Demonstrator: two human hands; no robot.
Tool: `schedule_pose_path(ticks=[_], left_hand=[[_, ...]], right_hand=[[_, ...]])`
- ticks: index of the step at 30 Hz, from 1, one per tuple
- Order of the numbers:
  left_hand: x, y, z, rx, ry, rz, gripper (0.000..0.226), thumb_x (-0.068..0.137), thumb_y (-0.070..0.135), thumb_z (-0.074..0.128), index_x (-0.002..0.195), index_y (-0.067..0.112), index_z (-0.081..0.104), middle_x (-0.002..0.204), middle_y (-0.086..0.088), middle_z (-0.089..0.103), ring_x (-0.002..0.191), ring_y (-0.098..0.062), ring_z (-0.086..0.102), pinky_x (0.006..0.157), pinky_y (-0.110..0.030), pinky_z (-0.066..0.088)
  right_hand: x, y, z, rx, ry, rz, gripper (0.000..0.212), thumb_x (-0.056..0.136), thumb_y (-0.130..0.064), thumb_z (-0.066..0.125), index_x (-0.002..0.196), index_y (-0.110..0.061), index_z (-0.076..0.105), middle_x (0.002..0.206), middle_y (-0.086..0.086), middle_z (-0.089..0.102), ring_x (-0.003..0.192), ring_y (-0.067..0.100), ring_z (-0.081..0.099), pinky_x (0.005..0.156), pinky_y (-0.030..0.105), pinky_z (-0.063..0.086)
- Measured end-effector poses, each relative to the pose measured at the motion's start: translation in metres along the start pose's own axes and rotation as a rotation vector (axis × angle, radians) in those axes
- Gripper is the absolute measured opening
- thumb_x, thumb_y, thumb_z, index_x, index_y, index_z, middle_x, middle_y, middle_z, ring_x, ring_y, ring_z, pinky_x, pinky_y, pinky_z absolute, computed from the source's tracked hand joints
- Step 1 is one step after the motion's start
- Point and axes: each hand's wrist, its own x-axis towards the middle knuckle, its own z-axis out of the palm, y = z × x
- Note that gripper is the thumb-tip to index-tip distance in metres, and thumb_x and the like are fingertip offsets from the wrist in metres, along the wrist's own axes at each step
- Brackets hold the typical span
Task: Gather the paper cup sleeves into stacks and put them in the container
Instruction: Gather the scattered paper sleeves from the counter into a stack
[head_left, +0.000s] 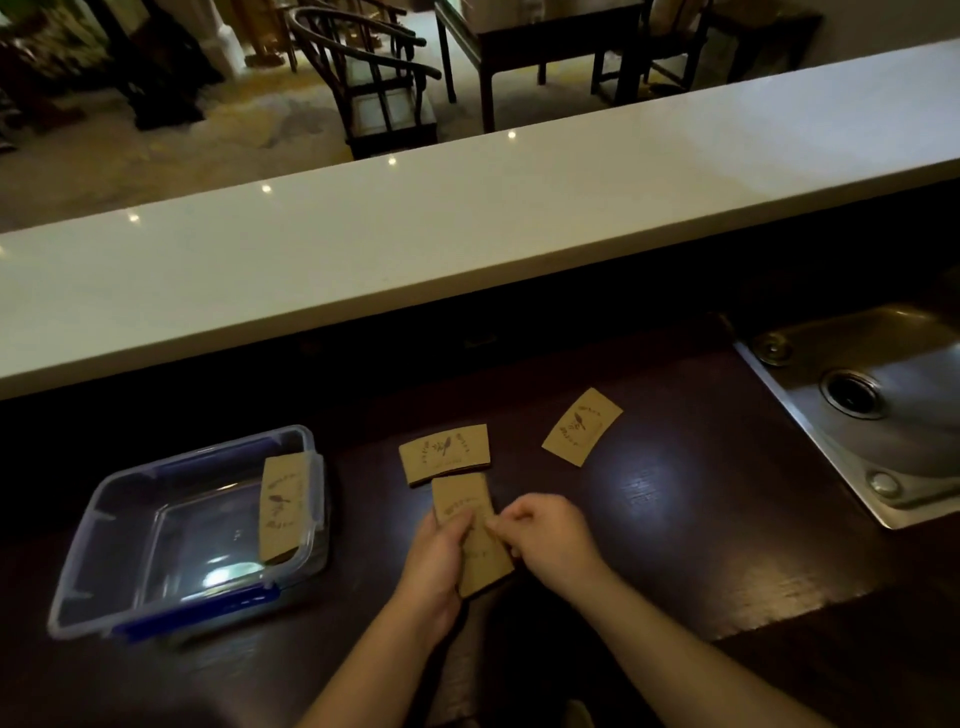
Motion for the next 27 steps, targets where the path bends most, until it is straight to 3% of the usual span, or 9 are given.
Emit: schedule_pose_path(ticks=[2,5,9,12,15,19,21,24,27], left_hand=[[0.001,-0.001,-0.007,-0.024,0.014,0.002,0.019,0.094,0.015,0.053,0.111,0.015,0.060,0.091,-0.009,0.071,0.077,-0.024,0.068,0.060,-0.036,0.055],[0.001,-0.002,-0.015,-0.055,0.031,-0.002,0.022,0.093,0.017,0.054,0.114,0.014,0.059,0.094,-0.010,0.070,0.082,-0.025,0.066,0.064,-0.038,0.054],[-0.001,-0.003,-0.023,-0.075,0.030,-0.005,0.022,0.093,0.020,0.055,0.114,0.015,0.060,0.094,-0.010,0.071,0.083,-0.025,0.068,0.063,-0.037,0.054],[-0.002,-0.001,-0.026,-0.104,0.052,0.008,0.020,0.093,0.020,0.055,0.111,0.015,0.061,0.091,-0.009,0.072,0.080,-0.024,0.068,0.063,-0.036,0.055],[-0.002,0.000,-0.031,-0.136,0.084,0.026,0.019,0.093,0.019,0.054,0.109,0.015,0.063,0.083,-0.005,0.074,0.075,-0.021,0.069,0.060,-0.034,0.054],[0.000,0.001,-0.037,-0.182,0.121,0.000,0.020,0.093,0.019,0.053,0.110,0.012,0.062,0.084,-0.008,0.071,0.077,-0.023,0.067,0.063,-0.036,0.054],[0.000,0.001,-0.039,-0.191,0.129,-0.015,0.021,0.093,0.020,0.053,0.110,0.011,0.061,0.086,-0.009,0.071,0.078,-0.024,0.067,0.064,-0.036,0.054],[0.003,0.002,-0.042,-0.189,0.127,-0.025,0.023,0.092,0.024,0.054,0.111,0.012,0.061,0.084,-0.007,0.071,0.076,-0.023,0.068,0.062,-0.035,0.053],[0.007,0.004,-0.043,-0.191,0.116,-0.033,0.025,0.093,0.029,0.053,0.111,0.013,0.062,0.085,-0.007,0.073,0.077,-0.022,0.070,0.060,-0.033,0.054]], right_hand=[[0.018,0.000,-0.017,0.043,0.151,0.020,0.019,0.087,-0.036,0.067,0.081,-0.020,0.072,0.071,-0.003,0.068,0.069,0.016,0.064,0.058,0.026,0.046],[0.053,-0.001,-0.055,-0.023,0.509,0.169,0.041,0.091,-0.040,0.059,0.108,-0.004,0.067,0.110,0.016,0.065,0.092,0.031,0.064,0.073,0.034,0.049],[0.086,-0.010,-0.065,-0.236,0.551,0.355,0.068,0.087,-0.055,0.057,0.124,0.002,0.056,0.133,0.022,0.043,0.115,0.040,0.049,0.087,0.041,0.044],[0.096,-0.017,-0.053,-0.395,0.559,0.355,0.063,0.088,-0.045,0.059,0.126,0.005,0.054,0.135,0.022,0.040,0.120,0.039,0.041,0.090,0.044,0.044],[0.103,-0.019,-0.046,-0.349,0.560,0.377,0.054,0.084,-0.033,0.066,0.124,0.002,0.053,0.134,0.023,0.041,0.119,0.041,0.043,0.089,0.046,0.046],[0.115,-0.017,-0.057,-0.072,0.591,0.437,0.046,0.080,-0.020,0.068,0.121,0.000,0.057,0.128,0.023,0.057,0.114,0.041,0.056,0.087,0.043,0.051],[0.116,-0.012,-0.060,0.100,0.575,0.393,0.031,0.084,-0.012,0.062,0.112,0.001,0.064,0.114,0.022,0.068,0.095,0.036,0.064,0.071,0.037,0.051],[0.097,-0.014,-0.057,0.462,0.497,0.255,0.021,0.086,-0.003,0.062,0.106,0.000,0.067,0.094,0.015,0.071,0.074,0.023,0.063,0.061,0.029,0.047],[0.056,-0.023,-0.046,0.765,0.280,0.178,0.019,0.084,0.006,0.060,0.100,-0.002,0.065,0.066,0.005,0.068,0.050,0.007,0.055,0.039,0.016,0.038]])
